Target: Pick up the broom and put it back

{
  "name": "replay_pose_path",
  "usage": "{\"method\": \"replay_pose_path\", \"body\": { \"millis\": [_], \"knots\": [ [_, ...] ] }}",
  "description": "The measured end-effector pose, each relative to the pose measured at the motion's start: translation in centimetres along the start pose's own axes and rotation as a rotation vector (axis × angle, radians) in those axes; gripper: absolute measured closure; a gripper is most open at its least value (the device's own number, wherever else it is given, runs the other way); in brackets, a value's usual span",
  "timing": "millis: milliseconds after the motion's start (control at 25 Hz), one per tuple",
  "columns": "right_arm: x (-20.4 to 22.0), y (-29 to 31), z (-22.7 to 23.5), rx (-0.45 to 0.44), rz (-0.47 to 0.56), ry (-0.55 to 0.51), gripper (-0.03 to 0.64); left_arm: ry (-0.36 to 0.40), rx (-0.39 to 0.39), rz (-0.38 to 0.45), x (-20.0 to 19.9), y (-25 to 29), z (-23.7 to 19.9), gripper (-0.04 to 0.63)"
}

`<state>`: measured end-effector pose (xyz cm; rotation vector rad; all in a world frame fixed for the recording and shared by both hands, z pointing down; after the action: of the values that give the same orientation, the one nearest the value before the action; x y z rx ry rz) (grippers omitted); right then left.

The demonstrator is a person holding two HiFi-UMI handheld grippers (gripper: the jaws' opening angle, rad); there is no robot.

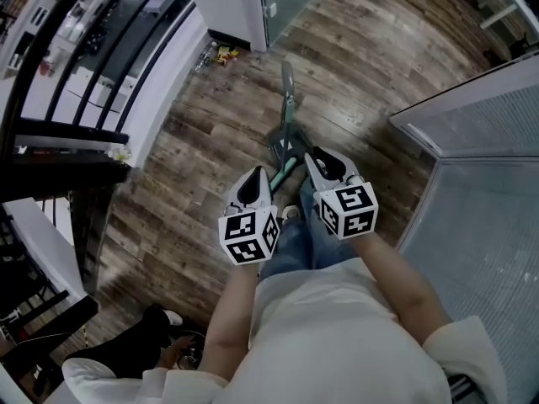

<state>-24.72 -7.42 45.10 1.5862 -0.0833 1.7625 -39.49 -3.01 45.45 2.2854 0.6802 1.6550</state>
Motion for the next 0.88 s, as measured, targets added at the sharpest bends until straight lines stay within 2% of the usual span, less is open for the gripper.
{"method": "replay_pose_path", "body": {
  "millis": [440,880],
  "knots": [
    [1.7,5.5,2.3,-0.023,-0.066,0.011,0.464,-0.037,-0.058,-0.013,1.1,3.7,-1.8,0.586],
    [4.1,11.2,3.9,-0.028,-0.115,-0.034,0.389,-0.068,-0.099,-0.028,2.6,6.6,-4.0,0.586]
  ]
}}
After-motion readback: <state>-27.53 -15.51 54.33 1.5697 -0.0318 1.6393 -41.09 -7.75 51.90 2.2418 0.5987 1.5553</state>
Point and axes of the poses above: the fingertips, and each gripper's own axes: y forward along the fingers, z to its right, x out of its underside, the point moved 5 cm from there along -y, backward along the fingers, and after that the axes turned 7 degrees about z, right-handed, at the moved point
